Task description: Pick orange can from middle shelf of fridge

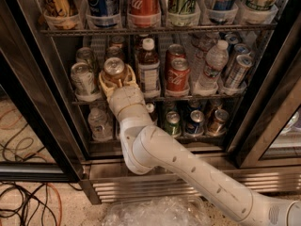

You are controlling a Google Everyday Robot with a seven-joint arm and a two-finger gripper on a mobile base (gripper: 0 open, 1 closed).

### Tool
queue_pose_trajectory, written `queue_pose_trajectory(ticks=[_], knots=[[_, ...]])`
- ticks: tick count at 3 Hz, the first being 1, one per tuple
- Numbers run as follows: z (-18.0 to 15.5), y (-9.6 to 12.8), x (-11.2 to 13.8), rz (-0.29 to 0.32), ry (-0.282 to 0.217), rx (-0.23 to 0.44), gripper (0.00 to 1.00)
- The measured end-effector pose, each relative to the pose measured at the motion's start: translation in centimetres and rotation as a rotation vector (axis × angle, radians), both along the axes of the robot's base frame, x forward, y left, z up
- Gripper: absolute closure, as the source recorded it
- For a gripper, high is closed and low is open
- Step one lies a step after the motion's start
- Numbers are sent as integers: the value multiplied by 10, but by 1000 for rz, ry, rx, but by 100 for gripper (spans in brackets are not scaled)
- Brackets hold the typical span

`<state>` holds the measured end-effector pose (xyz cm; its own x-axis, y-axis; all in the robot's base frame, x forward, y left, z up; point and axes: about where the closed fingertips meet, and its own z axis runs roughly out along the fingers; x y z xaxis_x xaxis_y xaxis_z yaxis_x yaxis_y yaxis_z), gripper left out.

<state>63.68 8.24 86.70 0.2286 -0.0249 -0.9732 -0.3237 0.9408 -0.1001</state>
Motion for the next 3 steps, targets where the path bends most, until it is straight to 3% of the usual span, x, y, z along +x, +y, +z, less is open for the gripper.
queue_pose_trajectory(ticks=[1,3], knots=[[15,-4,-9,17,-23,-3,100],[34,-17,-34,99,-23,-90,100]])
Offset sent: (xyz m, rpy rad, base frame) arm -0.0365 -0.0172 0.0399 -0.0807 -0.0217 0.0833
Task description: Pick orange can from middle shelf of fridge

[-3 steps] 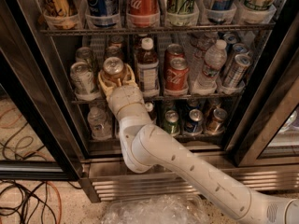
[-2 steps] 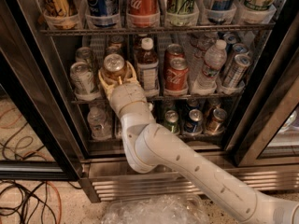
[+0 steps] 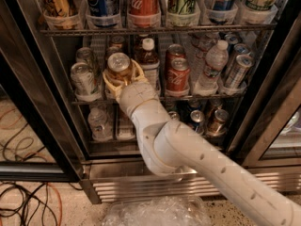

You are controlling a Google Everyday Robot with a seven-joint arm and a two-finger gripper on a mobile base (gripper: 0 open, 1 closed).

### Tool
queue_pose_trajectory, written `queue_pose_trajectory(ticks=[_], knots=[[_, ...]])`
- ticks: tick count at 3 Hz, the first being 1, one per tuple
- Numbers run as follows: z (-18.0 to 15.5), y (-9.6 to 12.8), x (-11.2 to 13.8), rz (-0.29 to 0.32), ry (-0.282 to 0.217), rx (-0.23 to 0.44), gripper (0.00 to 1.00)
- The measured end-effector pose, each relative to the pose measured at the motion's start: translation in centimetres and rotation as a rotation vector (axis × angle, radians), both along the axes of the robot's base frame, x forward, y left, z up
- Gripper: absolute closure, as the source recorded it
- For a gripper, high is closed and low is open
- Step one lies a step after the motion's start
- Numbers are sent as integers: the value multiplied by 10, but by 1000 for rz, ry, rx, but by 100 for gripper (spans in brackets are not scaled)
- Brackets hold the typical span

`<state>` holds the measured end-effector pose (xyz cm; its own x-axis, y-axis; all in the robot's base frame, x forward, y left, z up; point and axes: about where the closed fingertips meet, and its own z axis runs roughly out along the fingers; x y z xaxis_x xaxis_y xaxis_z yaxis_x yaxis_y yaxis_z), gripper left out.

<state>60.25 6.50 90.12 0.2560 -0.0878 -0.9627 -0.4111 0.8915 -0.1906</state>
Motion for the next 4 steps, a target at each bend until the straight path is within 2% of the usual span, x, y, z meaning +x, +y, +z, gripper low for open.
queue_pose_trajectory(ticks=[1,2,3,4], knots=[[-3,-8,-13,87,19,-49,100],[-18,-26,-19,150,55,-110,100],[-34,-42,-22,202,117,-168,100],[-43,-11,-41,336,222,-143,100]])
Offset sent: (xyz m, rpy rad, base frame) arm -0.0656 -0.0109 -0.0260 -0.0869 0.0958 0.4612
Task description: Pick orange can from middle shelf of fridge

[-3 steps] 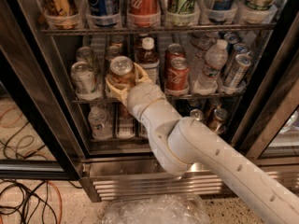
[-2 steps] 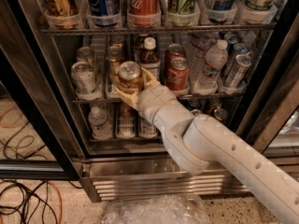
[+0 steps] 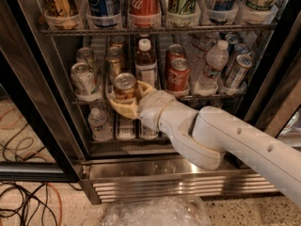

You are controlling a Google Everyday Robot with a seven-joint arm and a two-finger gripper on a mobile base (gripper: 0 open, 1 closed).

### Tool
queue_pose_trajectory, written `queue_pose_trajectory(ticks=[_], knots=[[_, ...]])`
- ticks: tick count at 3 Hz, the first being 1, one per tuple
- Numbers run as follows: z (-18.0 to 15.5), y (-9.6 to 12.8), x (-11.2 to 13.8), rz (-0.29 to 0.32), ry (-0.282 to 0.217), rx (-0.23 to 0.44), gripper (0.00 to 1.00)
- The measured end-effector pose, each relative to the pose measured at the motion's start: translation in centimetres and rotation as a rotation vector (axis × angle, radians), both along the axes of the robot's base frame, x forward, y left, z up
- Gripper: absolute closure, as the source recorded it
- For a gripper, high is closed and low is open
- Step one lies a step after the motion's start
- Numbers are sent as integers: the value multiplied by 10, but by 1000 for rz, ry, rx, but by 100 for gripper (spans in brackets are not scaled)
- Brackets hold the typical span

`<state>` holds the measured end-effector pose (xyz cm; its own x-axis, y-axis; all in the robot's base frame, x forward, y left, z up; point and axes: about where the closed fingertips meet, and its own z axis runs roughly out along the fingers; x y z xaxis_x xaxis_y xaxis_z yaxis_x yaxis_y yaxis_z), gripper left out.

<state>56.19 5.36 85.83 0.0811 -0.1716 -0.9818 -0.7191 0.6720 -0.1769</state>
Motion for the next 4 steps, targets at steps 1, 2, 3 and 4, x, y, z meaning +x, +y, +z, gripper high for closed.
queue_pose_trajectory(ticks=[1,2,3,4], knots=[[1,44,-31,145,106,9,100],[5,46,-50,252,124,-52,100],[-7,6,-59,319,134,-70,100],[-19,-23,-72,347,135,-58,100]])
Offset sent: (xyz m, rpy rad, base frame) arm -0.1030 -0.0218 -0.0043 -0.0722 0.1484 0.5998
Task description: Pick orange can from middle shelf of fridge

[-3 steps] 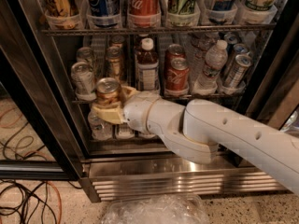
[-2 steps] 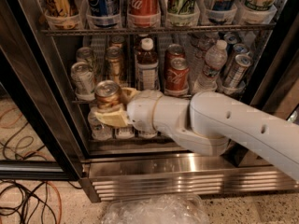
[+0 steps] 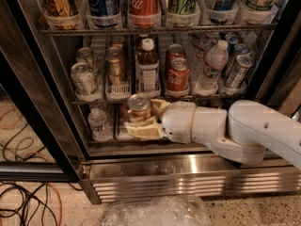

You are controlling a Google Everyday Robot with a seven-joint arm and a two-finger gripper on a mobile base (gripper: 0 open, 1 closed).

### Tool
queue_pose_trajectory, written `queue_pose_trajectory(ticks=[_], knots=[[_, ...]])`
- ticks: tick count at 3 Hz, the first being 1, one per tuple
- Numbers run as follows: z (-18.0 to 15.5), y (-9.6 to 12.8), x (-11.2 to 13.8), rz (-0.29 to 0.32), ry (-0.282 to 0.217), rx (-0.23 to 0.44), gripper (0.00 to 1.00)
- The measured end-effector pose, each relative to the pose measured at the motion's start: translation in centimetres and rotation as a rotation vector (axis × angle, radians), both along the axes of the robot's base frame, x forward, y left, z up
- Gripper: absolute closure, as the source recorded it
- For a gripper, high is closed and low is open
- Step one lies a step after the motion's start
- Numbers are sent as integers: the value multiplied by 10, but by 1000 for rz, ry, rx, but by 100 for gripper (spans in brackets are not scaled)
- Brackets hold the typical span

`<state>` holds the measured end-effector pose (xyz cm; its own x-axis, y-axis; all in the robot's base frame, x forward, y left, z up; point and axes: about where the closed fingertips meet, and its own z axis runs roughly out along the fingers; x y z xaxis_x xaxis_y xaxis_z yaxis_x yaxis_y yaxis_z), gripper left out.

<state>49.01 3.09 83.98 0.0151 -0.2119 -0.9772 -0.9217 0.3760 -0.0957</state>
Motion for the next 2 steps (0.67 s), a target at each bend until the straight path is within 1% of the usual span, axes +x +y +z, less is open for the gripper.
queue_pose_trajectory(ticks=[1,2], knots=[[-5,-42,-22,-40,-21,30,100],[-5,-42,-22,-40,-21,30,100]])
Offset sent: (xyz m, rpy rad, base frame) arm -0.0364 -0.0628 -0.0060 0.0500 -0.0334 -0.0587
